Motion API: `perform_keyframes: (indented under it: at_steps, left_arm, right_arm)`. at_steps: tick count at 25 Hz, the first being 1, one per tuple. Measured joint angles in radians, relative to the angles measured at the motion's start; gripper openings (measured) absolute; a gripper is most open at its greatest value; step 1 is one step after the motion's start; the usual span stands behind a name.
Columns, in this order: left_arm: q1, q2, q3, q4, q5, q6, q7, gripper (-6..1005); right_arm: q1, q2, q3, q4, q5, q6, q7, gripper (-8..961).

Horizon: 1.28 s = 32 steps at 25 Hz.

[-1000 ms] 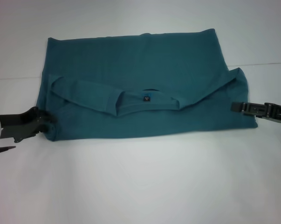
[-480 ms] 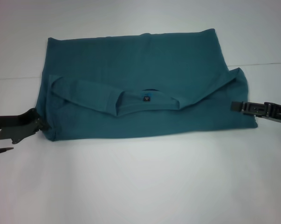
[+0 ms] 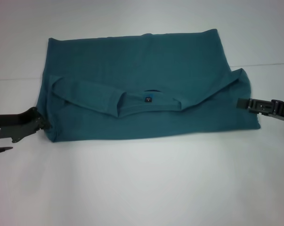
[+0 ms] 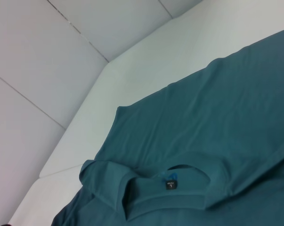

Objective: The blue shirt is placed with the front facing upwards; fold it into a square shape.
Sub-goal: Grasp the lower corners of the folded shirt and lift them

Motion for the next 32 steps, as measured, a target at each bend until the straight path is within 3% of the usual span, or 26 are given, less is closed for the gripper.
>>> perform_keyframes:
  at_steps: [13,18,29,32]
  left_arm:
    - [0.018,-0.002,-0.003,0.077,-0.006,0.091,0.090,61]
    - [0.038,-0.008,-0.003,0.135,-0.003,0.135,0.089,296]
    - [0.037,0.000,-0.002,0.142,0.120,0.156,-0.044,508]
    - [0.039,0.000,-0.005,0.142,0.119,0.136,-0.091,627]
  right_arm:
    - [0.001,-0.002,0.008,0.001,-0.001,-0.004,-0.015,795]
    - [0.003,-0.002,0.008,0.002,-0.001,-0.003,-0.021,795]
    - [0.006,-0.002,0.008,0.002,-0.001,-0.002,-0.022,795]
    - [0.007,-0.002,0.007,0.002,-0.001,-0.002,-0.022,795]
